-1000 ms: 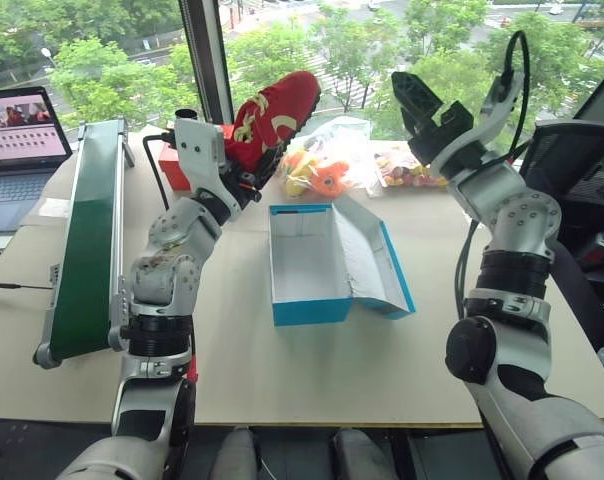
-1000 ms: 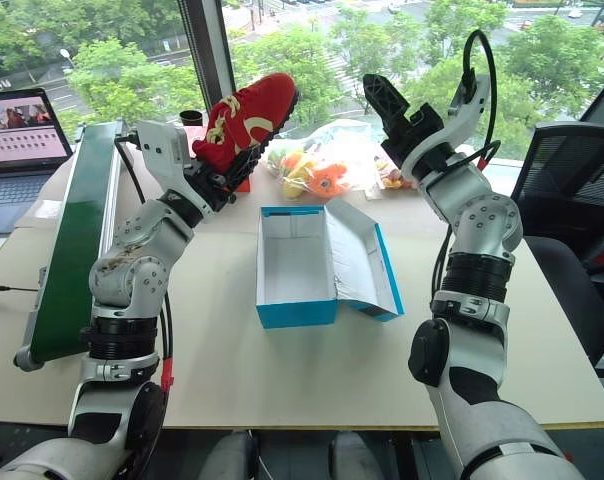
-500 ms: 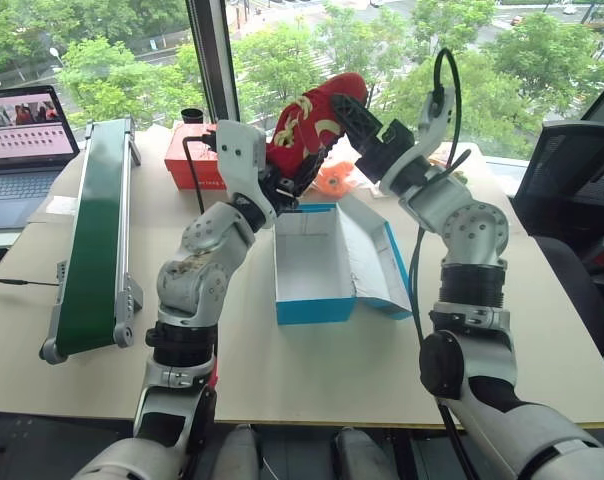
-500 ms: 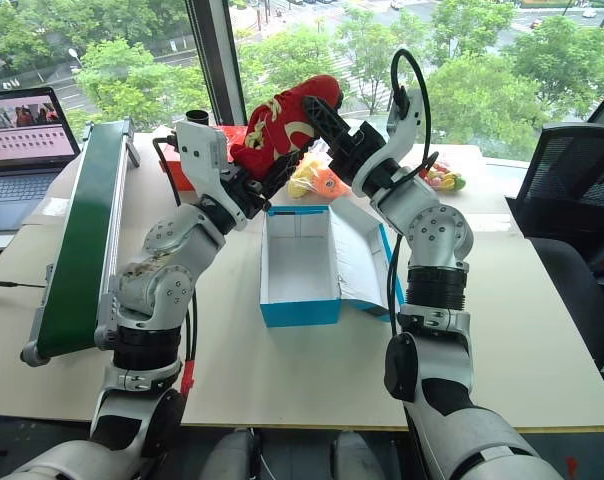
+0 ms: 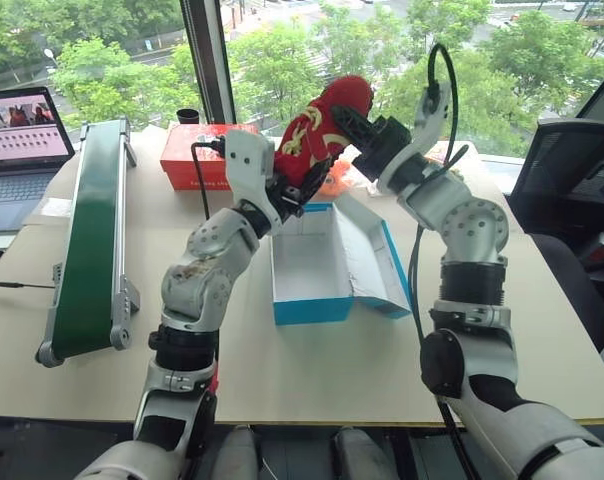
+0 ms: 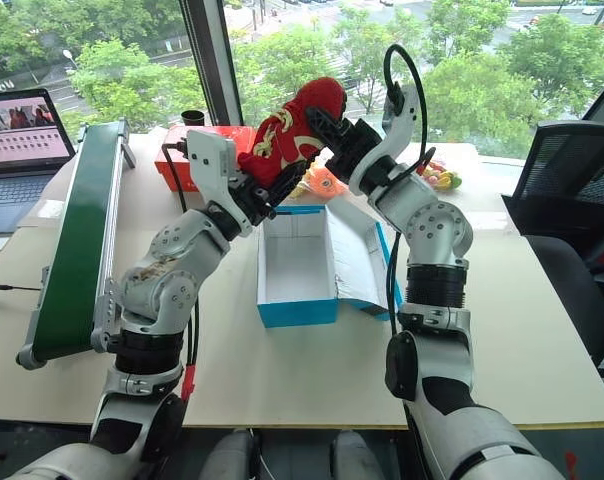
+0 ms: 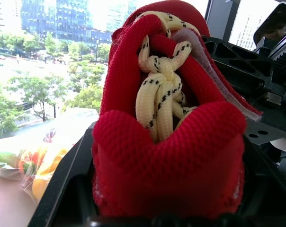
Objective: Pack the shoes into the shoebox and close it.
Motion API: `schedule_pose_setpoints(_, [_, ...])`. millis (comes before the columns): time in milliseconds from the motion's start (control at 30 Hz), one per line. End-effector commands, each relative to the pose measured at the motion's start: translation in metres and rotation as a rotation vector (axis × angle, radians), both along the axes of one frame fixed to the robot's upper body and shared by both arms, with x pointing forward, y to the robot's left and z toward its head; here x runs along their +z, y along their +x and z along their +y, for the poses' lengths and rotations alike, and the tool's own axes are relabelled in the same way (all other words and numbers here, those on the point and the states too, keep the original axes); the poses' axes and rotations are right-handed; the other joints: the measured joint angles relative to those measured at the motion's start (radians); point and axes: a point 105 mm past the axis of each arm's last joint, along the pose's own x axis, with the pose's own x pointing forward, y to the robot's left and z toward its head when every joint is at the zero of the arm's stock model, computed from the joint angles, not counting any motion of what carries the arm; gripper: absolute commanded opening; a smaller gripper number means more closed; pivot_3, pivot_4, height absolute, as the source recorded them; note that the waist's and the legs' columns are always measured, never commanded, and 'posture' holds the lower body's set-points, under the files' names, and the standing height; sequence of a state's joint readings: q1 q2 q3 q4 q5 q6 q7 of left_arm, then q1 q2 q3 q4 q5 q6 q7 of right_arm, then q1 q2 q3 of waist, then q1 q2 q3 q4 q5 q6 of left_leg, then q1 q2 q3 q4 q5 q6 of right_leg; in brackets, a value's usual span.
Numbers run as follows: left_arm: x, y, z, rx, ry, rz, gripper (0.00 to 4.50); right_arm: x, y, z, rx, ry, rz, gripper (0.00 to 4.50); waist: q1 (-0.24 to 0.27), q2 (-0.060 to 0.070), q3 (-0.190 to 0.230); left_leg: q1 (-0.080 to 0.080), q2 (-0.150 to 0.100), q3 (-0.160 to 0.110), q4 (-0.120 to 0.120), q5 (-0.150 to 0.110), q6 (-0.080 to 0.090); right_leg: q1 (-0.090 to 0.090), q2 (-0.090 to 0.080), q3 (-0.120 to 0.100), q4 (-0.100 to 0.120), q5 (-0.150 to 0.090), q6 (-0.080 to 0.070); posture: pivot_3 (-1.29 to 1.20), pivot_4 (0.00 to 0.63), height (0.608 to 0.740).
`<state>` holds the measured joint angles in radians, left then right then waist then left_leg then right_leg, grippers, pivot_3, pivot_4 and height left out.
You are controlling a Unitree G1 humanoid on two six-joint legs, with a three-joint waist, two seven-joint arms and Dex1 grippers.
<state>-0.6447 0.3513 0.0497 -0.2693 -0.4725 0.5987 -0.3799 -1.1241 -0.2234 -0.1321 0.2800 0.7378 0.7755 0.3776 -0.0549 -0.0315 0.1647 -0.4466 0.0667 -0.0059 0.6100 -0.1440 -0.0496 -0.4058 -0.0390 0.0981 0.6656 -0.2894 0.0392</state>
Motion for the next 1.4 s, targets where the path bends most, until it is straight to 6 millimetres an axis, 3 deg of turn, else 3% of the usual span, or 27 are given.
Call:
schedule_pose_setpoints(33, [-0.003,-0.021,0.05,0.039,0.153,0.011,4.5,-0.001,0.013,-0.015,-0.134,-0.186,-0.073,0.44,-0.008,0.0,0.0,0.0,0.0,0.0,0.0,0.0,0.0,0.0,0.0,0.0,0.0,0.0,0.0,0.0,0.15,0.739])
schedule_pose_setpoints(67, [-0.005,-0.025,0.052,0.028,0.182,0.021,4.5,-0.005,0.015,-0.015,-0.137,-0.198,-0.06,0.44,-0.009,0.0,0.001,0.0,0.0,0.0,0.0,0.0,0.0,0.0,0.0,0.0,0.0,0.0,0.0,0.0,0.15,0.739])
schedule_pose_setpoints(200, [-0.021,-0.044,0.059,-0.042,0.319,0.085,4.5,-0.052,0.027,-0.009,-0.17,-0.374,-0.003,0.44,0.011,0.0,0.002,-0.001,0.0,0.0,0.001,0.0,0.0,0.001,0.0,-0.001,-0.001,0.0,0.0,0.0,0.15,0.739])
schedule_pose_setpoints(333, [-0.034,-0.064,0.05,-0.138,0.384,0.121,4.5,-0.077,0.036,-0.014,-0.202,-0.422,0.024,0.44,0.011,0.0,0.003,-0.001,0.0,0.0,0.0,0.0,0.0,0.0,0.0,-0.001,-0.001,0.0,0.0,0.0,0.15,0.739])
schedule_pose_setpoints(700, [-0.061,-0.088,0.043,-0.241,0.5,0.212,4.5,-0.118,0.034,-0.021,-0.216,-0.558,0.101,0.44,0.009,0.0,0.004,0.0,0.0,0.0,0.0,0.0,0.0,0.0,0.0,-0.001,-0.001,0.0,0.0,0.0,0.15,0.739])
schedule_pose_setpoints(933, [-0.061,-0.09,0.045,-0.238,0.513,0.217,4.5,-0.16,0.023,-0.014,-0.181,-0.781,0.064,0.44,0.009,0.0,0.004,0.0,0.0,0.0,0.0,0.0,0.0,0.0,0.0,-0.001,0.0,0.0,0.0,0.0,0.15,0.739])
schedule_pose_setpoints(1133, [-0.059,-0.091,0.048,-0.23,0.518,0.219,4.5,-0.17,0.026,-0.01,-0.218,-0.887,-0.003,0.44,0.009,0.0,0.003,0.001,0.001,0.0,0.001,0.0,0.0,0.001,0.0,-0.001,-0.001,0.0,0.0,0.0,0.15,0.739])
schedule_pose_setpoints(1200, [-0.059,-0.091,0.049,-0.221,0.523,0.221,4.5,-0.163,0.027,-0.007,-0.218,-0.895,-0.054,1.41,0.009,0.0,0.003,0.001,0.001,0.0,0.001,0.0,0.0,0.001,0.0,-0.001,0.0,0.0,0.0,0.0,0.15,0.739])
schedule_pose_setpoints(1400, [-0.059,-0.089,0.056,-0.189,0.532,0.226,4.5,-0.134,0.033,0.003,-0.278,-0.881,-0.211,3.39,0.009,0.0,0.004,0.001,0.001,0.0,0.0,0.0,0.0,0.0,0.0,-0.001,-0.001,0.0,0.0,0.0,0.15,0.739])
